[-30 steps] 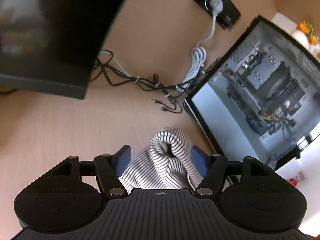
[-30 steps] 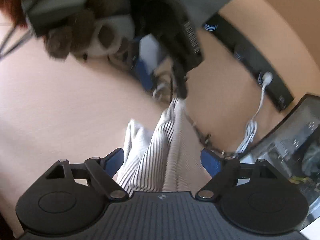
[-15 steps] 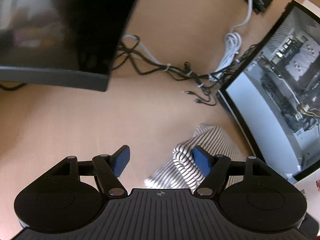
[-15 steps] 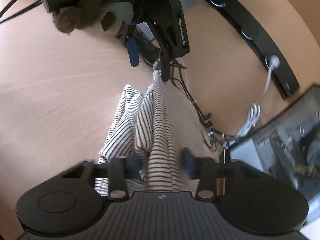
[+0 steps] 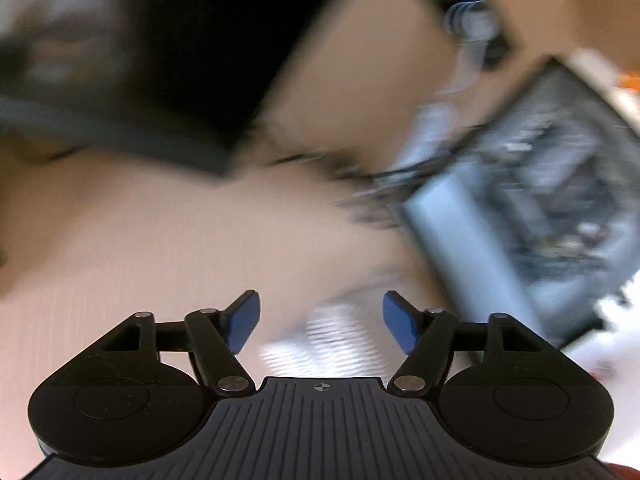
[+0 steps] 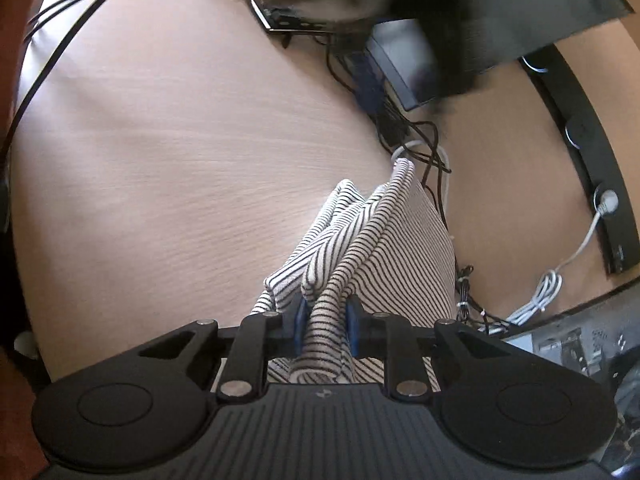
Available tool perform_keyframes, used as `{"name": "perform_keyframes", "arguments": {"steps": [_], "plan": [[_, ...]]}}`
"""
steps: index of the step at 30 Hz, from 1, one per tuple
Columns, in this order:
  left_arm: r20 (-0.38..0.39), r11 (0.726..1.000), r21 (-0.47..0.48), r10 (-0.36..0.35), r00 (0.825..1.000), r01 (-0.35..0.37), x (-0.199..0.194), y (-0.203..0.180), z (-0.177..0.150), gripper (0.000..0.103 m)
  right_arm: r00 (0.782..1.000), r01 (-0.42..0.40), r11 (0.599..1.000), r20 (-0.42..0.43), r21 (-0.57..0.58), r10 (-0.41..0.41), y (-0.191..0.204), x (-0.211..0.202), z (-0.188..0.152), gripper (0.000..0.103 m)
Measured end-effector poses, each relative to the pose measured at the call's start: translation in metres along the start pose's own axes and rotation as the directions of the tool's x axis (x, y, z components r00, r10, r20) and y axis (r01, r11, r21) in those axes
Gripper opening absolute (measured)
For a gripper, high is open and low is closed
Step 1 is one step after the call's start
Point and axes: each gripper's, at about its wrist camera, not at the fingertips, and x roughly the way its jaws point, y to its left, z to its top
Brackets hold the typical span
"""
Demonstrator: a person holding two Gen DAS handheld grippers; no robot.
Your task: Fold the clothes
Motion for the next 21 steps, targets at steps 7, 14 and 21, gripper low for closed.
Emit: {"name": "perform_keyframes", "arguments": {"steps": [7, 14, 21], "plan": [[-0.163, 0.990, 0.111, -0.068, 0.984, 0.087, 0.055, -0.046, -0.026, 0.080, 1.000, -0.026, 0.998, -0.006, 0.050, 0.027, -0.012, 0.000, 0.004, 0.027], [-0.160, 0.987, 0.142, -0.048, 0.986, 0.071, 0.054, -0.038, -0.042, 0.079, 0.969, -0.241, 0.865, 0.158, 0.440, 0.190, -0.088, -0.027, -0.009, 0.088], [-0.151, 0.984, 0.171, -0.026, 0.988, 0.052, 0.055, -0.043, -0.045, 0.080, 0.974, -0.217, 0.653, 0.115, 0.726, 0.196, -0.126, 0.034, -0.032, 0.103]]}}
